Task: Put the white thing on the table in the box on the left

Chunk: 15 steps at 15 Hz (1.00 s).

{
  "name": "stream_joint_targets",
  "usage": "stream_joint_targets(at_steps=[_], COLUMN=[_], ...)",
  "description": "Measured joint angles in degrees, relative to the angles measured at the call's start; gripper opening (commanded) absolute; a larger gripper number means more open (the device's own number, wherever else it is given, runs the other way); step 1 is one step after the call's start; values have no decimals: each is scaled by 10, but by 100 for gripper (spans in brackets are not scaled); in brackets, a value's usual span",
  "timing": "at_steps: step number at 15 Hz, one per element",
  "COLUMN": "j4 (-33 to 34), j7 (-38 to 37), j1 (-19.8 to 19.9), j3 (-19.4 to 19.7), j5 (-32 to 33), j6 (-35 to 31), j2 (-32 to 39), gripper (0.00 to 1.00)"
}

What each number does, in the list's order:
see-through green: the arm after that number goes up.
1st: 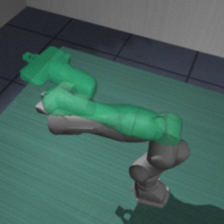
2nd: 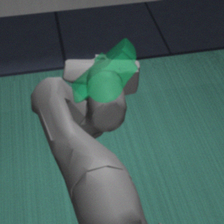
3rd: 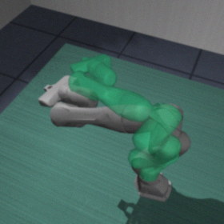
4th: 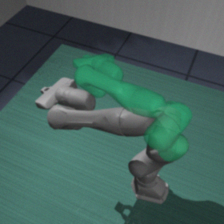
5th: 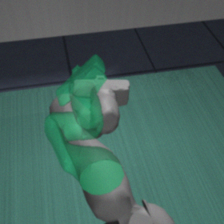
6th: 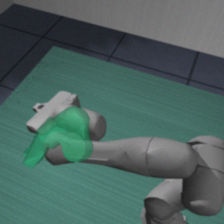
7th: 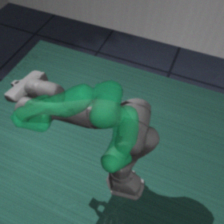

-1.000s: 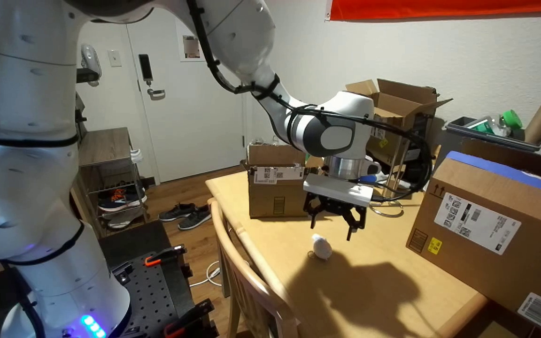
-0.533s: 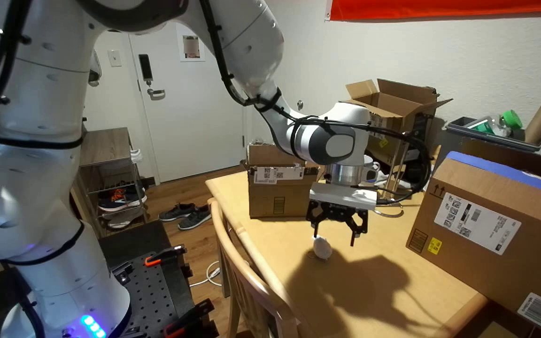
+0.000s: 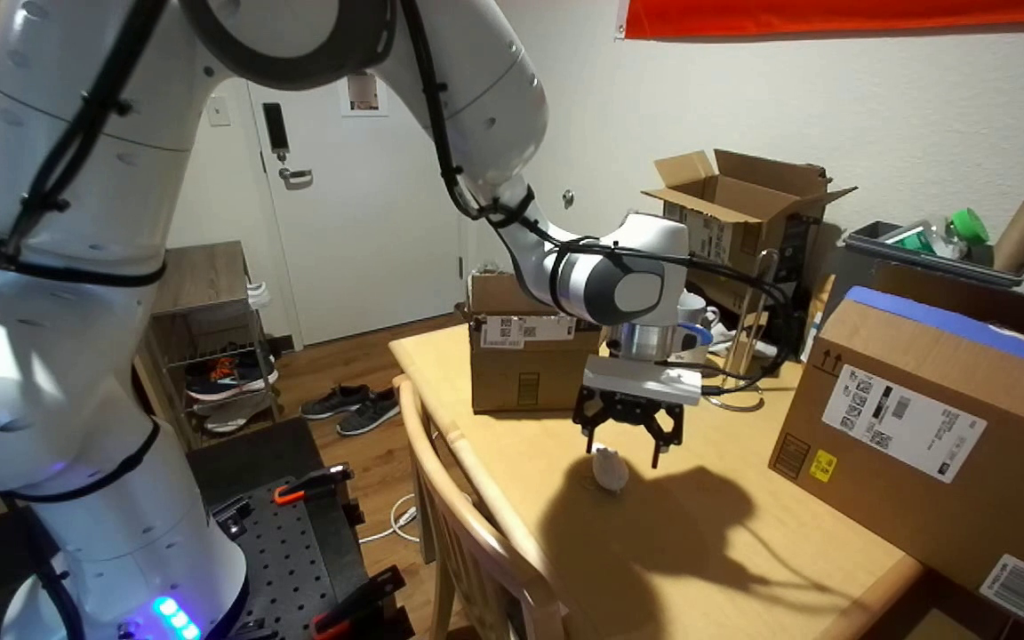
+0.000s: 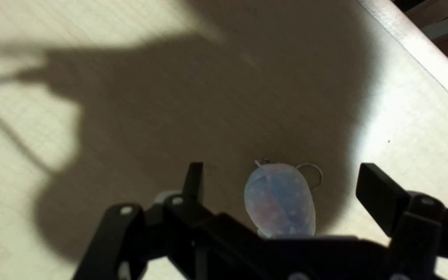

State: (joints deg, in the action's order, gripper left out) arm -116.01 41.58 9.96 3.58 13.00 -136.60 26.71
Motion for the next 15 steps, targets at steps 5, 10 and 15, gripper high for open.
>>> stream_joint_targets(at_steps=[5,10,15], j4=[2,9,15], j7=[13,13,13], j1=[0,-1,-2], j3=[-3,-8,-15], j5=[1,1,2], j6=[-4,-7,-8], j2=[15,32,41], gripper=[100,100,100])
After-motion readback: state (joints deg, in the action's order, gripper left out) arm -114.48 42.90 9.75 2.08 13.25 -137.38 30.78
